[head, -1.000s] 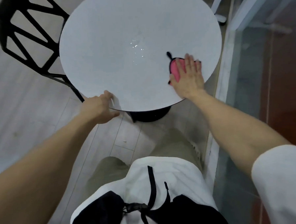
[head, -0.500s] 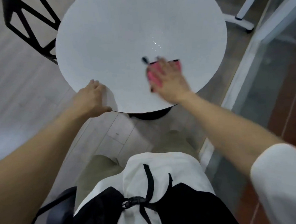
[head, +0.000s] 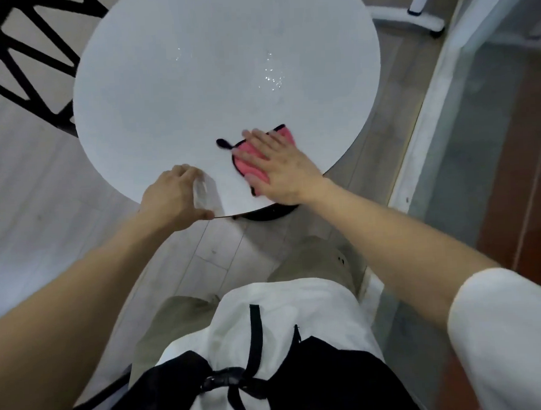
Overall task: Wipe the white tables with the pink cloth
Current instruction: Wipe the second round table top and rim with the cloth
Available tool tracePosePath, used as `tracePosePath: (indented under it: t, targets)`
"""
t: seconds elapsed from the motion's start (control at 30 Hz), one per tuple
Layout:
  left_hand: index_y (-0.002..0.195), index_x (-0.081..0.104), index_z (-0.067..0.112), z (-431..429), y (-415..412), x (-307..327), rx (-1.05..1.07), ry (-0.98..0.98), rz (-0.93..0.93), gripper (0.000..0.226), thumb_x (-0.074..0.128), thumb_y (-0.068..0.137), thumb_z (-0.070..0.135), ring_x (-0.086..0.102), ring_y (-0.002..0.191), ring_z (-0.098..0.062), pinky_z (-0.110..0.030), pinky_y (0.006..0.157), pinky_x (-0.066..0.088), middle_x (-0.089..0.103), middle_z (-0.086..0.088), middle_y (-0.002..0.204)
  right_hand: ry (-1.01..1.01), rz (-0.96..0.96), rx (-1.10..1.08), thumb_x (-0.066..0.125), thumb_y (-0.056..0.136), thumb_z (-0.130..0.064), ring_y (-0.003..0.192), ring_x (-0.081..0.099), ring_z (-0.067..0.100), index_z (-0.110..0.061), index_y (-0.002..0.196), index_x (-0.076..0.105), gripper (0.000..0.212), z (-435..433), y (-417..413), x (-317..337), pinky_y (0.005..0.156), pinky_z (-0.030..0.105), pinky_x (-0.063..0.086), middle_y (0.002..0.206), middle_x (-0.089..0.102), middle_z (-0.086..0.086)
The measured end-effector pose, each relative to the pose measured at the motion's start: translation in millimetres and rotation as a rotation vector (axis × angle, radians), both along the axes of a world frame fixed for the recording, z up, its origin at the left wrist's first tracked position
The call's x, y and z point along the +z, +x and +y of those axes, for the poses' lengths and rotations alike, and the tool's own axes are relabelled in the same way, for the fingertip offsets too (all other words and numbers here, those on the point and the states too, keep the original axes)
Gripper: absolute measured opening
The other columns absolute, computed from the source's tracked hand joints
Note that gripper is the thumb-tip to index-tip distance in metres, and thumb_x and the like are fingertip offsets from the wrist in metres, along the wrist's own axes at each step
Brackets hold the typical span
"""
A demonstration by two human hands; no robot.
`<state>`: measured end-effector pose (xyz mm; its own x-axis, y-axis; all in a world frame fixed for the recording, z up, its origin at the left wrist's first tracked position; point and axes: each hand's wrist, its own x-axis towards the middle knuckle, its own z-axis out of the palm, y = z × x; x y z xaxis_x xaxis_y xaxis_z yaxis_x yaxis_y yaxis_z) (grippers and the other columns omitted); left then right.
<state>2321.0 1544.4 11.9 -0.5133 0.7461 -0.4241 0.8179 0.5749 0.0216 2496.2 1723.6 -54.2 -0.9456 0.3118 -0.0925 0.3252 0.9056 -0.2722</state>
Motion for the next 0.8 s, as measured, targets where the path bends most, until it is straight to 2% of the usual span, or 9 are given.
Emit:
tracePosePath:
  t: [0.13,0.2,0.27,0.37,0.47,0.53,0.7,0.77,0.8]
  targets:
    - [0.158,0.042,0.025,1,2,-1,0.0,-0.019,0.0,0.101,0.093,0.077,0.058,0.049,0.143,-0.029,-0.052,0.107,0.051,0.044,0.002,0.162,0.08,-0.054,-0.562,0.011,0.104,-0.062,0.168,0.001,0.027,-0.031,0.174,0.011,0.077,130,33,4,0.136,0.047,-0.002,0.181,0.003,0.012]
    - [0.157,0.041,0.023,2,3,-1,0.004,-0.025,0.01,0.1,0.093,0.078,0.056,0.051,0.142,-0.03,-0.052,0.106,0.052,0.043,0.001,0.163,0.07,-0.042,-0.692,0.015,0.104,-0.059,0.168,0.0,0.032,-0.026,0.174,0.012,0.077,129,11,3,0.135,0.052,-0.001,0.18,0.002,0.017]
    - [0.158,0.041,0.022,4,3,0,0.002,-0.042,0.016,0.101,0.093,0.078,0.055,0.053,0.141,-0.031,-0.052,0.106,0.053,0.043,0.0,0.163,0.09,-0.017,-0.593,0.018,0.107,-0.053,0.167,0.003,0.036,-0.022,0.174,0.014,0.073,74,-23,4,0.134,0.055,0.002,0.179,0.006,0.022]
    - [0.158,0.042,0.022,3,6,2,0.023,-0.025,0.008,0.102,0.094,0.077,0.054,0.055,0.138,-0.03,-0.049,0.101,0.054,0.045,-0.001,0.161,0.089,0.028,-0.051,0.022,0.109,-0.049,0.167,0.01,0.034,-0.022,0.172,0.023,0.069,-29,-46,0,0.132,0.057,0.008,0.178,0.019,0.016]
    - [0.154,0.046,0.021,3,8,-1,0.05,0.017,0.001,0.101,0.098,0.072,0.049,0.058,0.133,-0.031,-0.049,0.097,0.054,0.048,-0.001,0.157,0.03,0.021,0.218,0.019,0.111,-0.059,0.168,-0.003,0.022,-0.032,0.172,0.017,0.067,-18,-26,0,0.136,0.048,0.0,0.182,0.001,0.004]
    - [0.152,0.048,0.023,5,8,-4,0.074,0.026,0.0,0.101,0.101,0.069,0.046,0.058,0.132,-0.03,-0.048,0.094,0.055,0.048,0.001,0.158,0.041,0.037,0.08,0.022,0.111,-0.061,0.168,-0.003,0.024,-0.034,0.172,0.018,0.067,46,-10,-2,0.136,0.048,0.002,0.182,0.0,0.006]
    - [0.148,0.052,0.029,4,8,-6,0.153,0.074,-0.008,0.101,0.104,0.062,0.042,0.056,0.131,-0.026,-0.05,0.091,0.058,0.048,0.007,0.155,0.099,-0.054,-0.63,0.011,0.105,-0.062,0.167,-0.001,0.035,-0.021,0.174,0.012,0.079,172,-10,4,0.135,0.053,0.002,0.18,0.001,0.021]
    - [0.145,0.053,0.03,6,9,-8,0.181,0.084,0.0,0.101,0.105,0.059,0.041,0.055,0.13,-0.024,-0.049,0.088,0.059,0.049,0.008,0.152,0.065,-0.029,-0.639,0.015,0.106,-0.057,0.167,-0.001,0.038,-0.017,0.173,0.013,0.078,125,-51,7,0.135,0.054,0.002,0.179,0.001,0.025]
    - [0.145,0.053,0.03,6,9,-8,0.189,0.086,0.005,0.102,0.105,0.059,0.041,0.054,0.13,-0.024,-0.049,0.086,0.059,0.049,0.008,0.152,0.067,0.0,-0.511,0.017,0.108,-0.054,0.167,0.0,0.037,-0.017,0.173,0.014,0.076,88,-69,7,0.135,0.054,0.002,0.179,0.002,0.024]
